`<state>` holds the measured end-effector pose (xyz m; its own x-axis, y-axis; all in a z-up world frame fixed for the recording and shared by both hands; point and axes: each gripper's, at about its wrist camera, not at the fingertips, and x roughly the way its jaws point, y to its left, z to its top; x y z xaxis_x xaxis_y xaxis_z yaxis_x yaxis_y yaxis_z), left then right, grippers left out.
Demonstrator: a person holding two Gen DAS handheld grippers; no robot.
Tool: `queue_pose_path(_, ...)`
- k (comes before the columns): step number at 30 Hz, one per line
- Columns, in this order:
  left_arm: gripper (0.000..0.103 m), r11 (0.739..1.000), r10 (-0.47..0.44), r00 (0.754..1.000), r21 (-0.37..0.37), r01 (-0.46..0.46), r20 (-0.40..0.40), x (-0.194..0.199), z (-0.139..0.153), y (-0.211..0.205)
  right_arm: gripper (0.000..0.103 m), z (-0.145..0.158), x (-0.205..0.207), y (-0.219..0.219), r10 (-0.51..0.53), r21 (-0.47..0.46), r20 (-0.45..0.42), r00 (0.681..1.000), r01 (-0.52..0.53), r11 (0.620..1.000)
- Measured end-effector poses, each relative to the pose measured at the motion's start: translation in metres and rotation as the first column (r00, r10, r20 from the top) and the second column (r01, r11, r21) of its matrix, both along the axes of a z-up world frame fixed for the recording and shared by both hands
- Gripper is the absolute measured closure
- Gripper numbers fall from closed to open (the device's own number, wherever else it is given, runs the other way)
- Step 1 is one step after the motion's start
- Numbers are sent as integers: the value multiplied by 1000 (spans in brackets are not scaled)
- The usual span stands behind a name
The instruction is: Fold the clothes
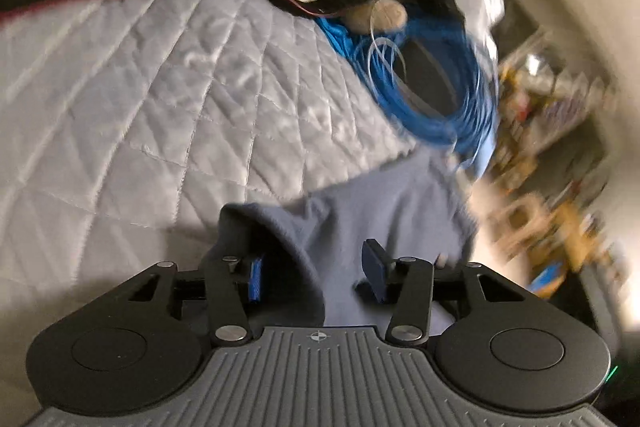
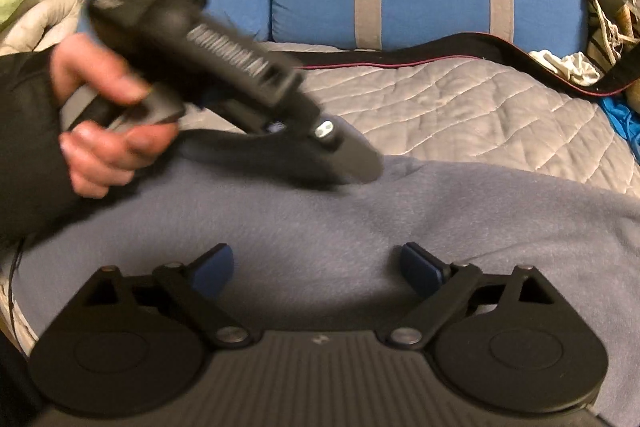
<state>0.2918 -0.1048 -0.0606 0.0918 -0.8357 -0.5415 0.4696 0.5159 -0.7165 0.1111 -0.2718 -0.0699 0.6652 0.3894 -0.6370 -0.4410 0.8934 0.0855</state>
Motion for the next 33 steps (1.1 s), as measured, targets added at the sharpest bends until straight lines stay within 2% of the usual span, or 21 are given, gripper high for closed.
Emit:
queue_pose_path(3,60,988,86,984,-111,-103,-154,22,-14,13,7,-2,-2,1,12,-14,4,1000,-12,1000)
queue_pose_path(4,76,984,107,976,-118,-131,-190,27,-18,17,6,-2,-2,0,11,-11,0,1000,-11,1000)
queue_pose_path(5,98,985,125,973,-95,-145,-194,29,-19,18,6,-2,-1,0,9,-5,-7,1000,-9,1000)
queue_pose_path(6,100,988,133,977,-54,-143,-168,31,-19,17,6,-2,-1,-1,7,-1,-11,1000,-7,1000)
queue_pose_path(10,100,992,123,984,-4,-124,-129,33,-17,14,6,-3,-2,0,11,-9,-9,1000,-11,1000)
queue_pose_path(15,100,992,123,984,-17,-126,-132,40,-10,32,5,-4,-2,0,18,-16,-8,1000,-18,1000)
queue_pose_path(20,100,959,279,956,-34,-283,-96,48,7,69,4,-5,-1,0,21,-19,-9,1000,-22,1000)
queue_pose_path(23,96,941,338,940,7,-338,-39,42,24,85,4,-5,0,-1,24,-13,-10,1000,-24,1000)
queue_pose_path(24,89,945,326,945,19,-326,-21,37,30,87,4,-5,0,-1,24,-11,-10,1000,-24,1000)
queue_pose_path(25,73,951,309,951,33,-308,-2,31,35,89,4,-5,0,-1,24,-10,-11,1000,-24,1000)
queue_pose_path(26,67,954,295,955,54,-296,29,23,41,90,3,-4,0,-1,23,-10,-11,1000,-23,1000)
queue_pose_path(29,67,940,298,945,128,-315,135,-6,58,93,3,-3,1,0,18,-5,-14,1000,-18,1000)
queue_pose_path(33,67,897,293,904,236,-373,312,-56,79,96,3,-2,2,0,9,3,-22,1000,-9,1000)
